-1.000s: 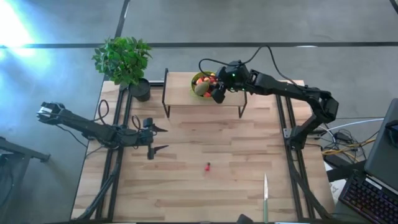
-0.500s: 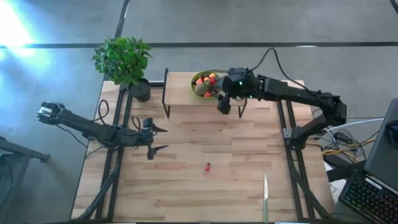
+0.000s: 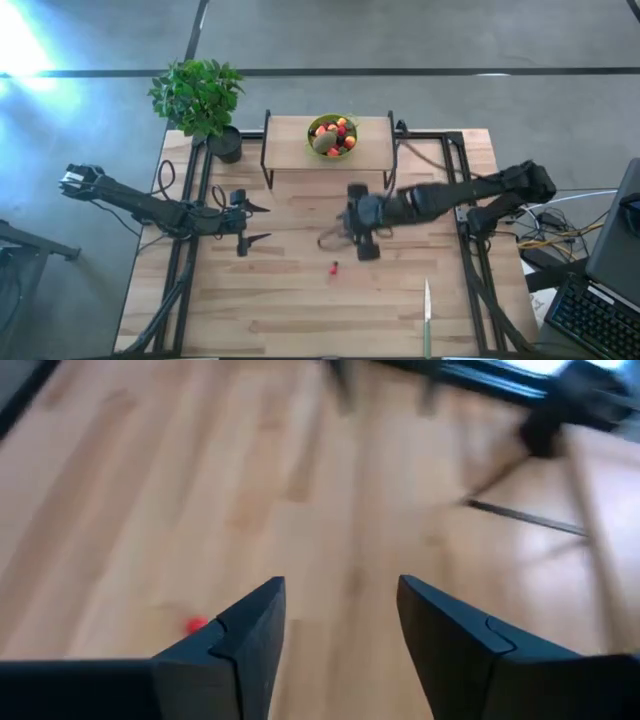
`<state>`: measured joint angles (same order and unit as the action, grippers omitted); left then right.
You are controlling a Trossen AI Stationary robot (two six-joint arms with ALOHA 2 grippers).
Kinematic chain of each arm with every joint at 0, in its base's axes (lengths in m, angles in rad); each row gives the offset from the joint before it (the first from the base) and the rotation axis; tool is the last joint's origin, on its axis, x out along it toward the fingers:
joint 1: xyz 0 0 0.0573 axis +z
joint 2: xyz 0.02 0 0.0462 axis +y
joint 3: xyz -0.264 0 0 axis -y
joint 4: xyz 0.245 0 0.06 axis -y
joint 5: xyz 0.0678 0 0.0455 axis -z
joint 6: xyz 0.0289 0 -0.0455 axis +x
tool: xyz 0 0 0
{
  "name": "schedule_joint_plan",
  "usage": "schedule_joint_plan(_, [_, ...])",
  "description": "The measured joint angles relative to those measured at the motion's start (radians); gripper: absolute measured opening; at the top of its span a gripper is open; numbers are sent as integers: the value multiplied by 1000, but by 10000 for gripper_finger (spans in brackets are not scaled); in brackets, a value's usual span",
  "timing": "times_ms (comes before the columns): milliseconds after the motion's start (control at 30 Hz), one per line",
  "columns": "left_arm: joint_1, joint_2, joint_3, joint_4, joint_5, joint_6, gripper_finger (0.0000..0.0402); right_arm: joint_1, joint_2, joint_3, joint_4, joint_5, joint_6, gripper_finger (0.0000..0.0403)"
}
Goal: Pick & Place Fruit
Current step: Put the red raspberry into the green strainer bowl on the shelf
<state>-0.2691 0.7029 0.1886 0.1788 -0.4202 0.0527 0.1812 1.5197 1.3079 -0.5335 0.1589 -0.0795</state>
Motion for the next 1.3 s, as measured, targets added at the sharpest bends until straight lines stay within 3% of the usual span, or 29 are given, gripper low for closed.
schedule_joint_plan(300, [0, 1, 0, -2, 0, 0, 328, 147, 150, -7, 45, -1, -16, 195])
schedule_joint_plan(733, [0, 2, 0, -1, 0, 0, 328, 153, 373, -6, 81, -3, -55, 198])
schedule_joint_plan(1300, [0, 2, 0, -2, 0, 0, 328, 152, 494, -6, 138, -3, -59, 223])
